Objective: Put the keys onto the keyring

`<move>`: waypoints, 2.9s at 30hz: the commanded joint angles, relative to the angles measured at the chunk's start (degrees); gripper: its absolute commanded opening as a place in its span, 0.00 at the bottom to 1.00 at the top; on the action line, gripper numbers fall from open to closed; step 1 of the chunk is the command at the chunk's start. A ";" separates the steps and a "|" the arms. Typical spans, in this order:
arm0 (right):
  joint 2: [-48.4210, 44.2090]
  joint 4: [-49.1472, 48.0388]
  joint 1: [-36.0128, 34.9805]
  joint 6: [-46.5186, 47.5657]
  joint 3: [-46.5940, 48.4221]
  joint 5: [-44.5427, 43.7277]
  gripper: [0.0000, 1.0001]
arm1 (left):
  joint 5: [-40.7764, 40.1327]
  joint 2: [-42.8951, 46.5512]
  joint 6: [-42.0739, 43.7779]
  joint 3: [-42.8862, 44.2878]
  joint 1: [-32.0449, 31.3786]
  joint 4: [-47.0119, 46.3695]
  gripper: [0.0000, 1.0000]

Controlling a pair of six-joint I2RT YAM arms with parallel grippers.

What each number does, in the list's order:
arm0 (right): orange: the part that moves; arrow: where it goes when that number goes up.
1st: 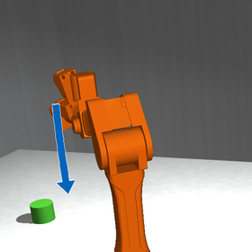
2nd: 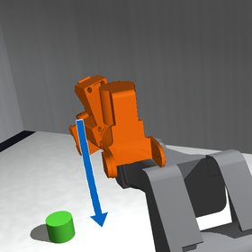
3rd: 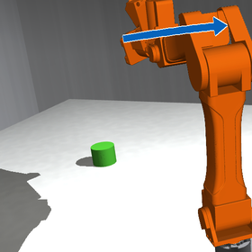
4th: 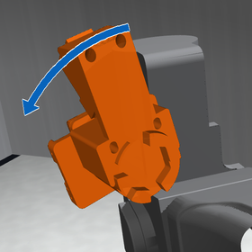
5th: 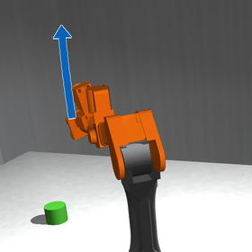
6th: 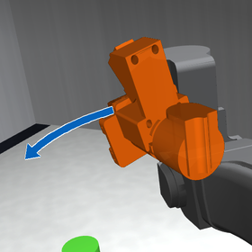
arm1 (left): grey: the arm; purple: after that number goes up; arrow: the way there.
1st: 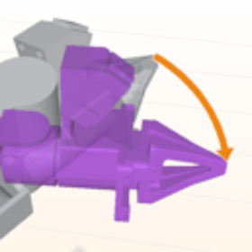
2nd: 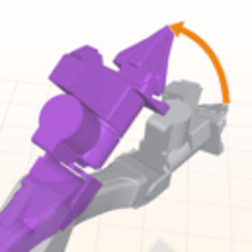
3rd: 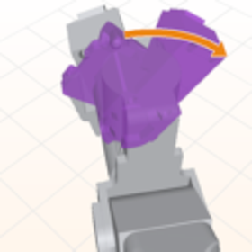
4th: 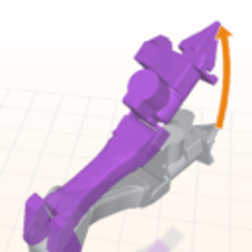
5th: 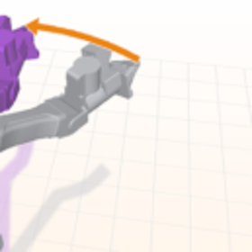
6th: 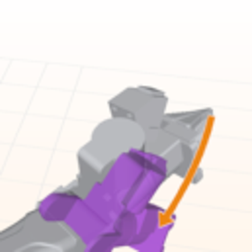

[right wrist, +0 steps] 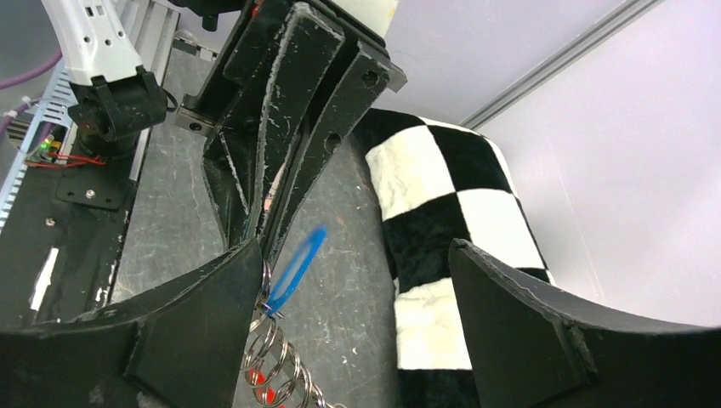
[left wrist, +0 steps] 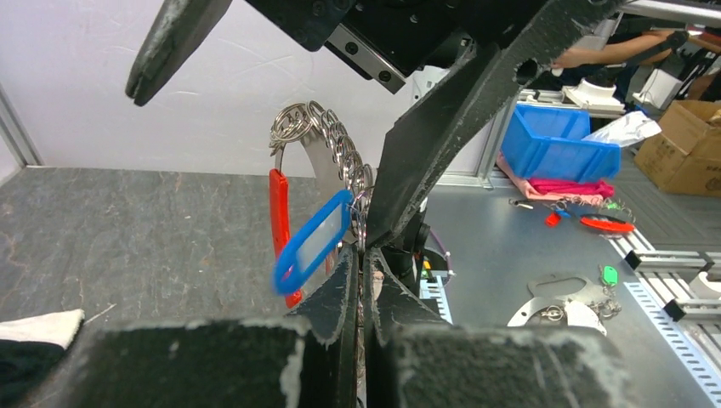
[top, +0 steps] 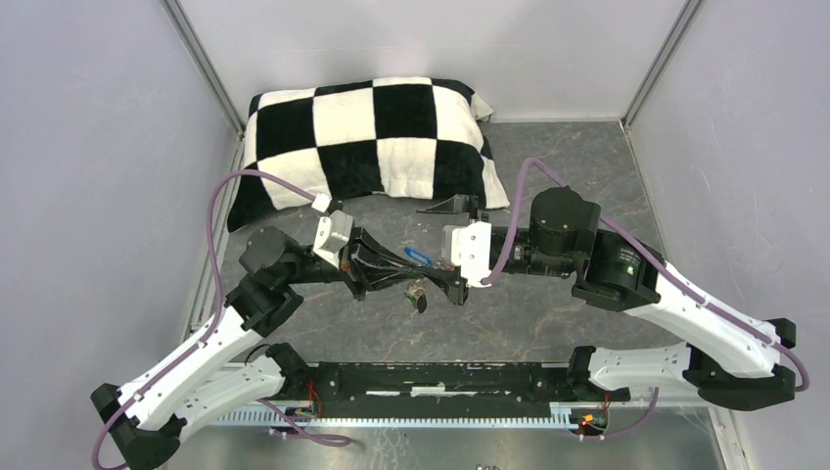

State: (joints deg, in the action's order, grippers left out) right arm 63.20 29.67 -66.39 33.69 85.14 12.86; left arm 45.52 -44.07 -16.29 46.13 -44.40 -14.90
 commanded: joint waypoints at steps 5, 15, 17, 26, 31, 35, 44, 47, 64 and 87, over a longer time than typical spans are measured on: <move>1.16 -3.73 -0.30 -2.99 1.46 -2.49 0.86 | 4.67 1.93 6.12 -0.19 0.11 -1.28 0.02; 2.17 -2.23 -0.23 -7.21 8.11 -0.71 0.86 | 3.77 2.76 5.98 -1.06 0.11 -1.40 0.02; 2.67 -0.03 -0.19 -8.05 11.09 1.34 0.85 | 2.91 3.00 5.56 -1.28 0.11 -1.61 0.02; 4.38 8.60 -0.16 -12.01 16.56 2.42 0.71 | -0.81 3.82 2.77 -1.62 0.11 -2.94 0.02; 3.78 9.52 -0.23 -12.85 13.17 2.64 0.62 | -0.39 4.55 6.03 -0.93 0.12 -2.56 0.02; 4.76 11.23 -0.24 -13.54 14.76 1.73 0.59 | 1.43 5.33 13.03 -0.32 0.11 -0.66 0.02; 9.77 16.88 -0.11 -22.47 22.51 -1.27 0.69 | 2.65 7.80 31.84 -1.87 0.11 4.80 0.02; 10.23 17.78 -0.06 -25.09 22.13 -0.97 0.70 | 2.27 8.65 39.26 -2.71 0.15 6.64 0.02; 2.58 8.33 0.01 -25.82 10.00 0.38 0.63 | 2.98 11.43 57.68 -3.02 0.11 9.99 0.02; 5.87 2.17 -1.84 -30.50 5.95 10.08 0.63 | 0.72 12.36 63.72 -4.32 0.11 9.78 0.02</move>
State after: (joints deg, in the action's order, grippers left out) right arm 68.45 31.92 -66.98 2.31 89.54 21.12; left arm 47.81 -31.03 49.91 39.83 -44.31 -3.11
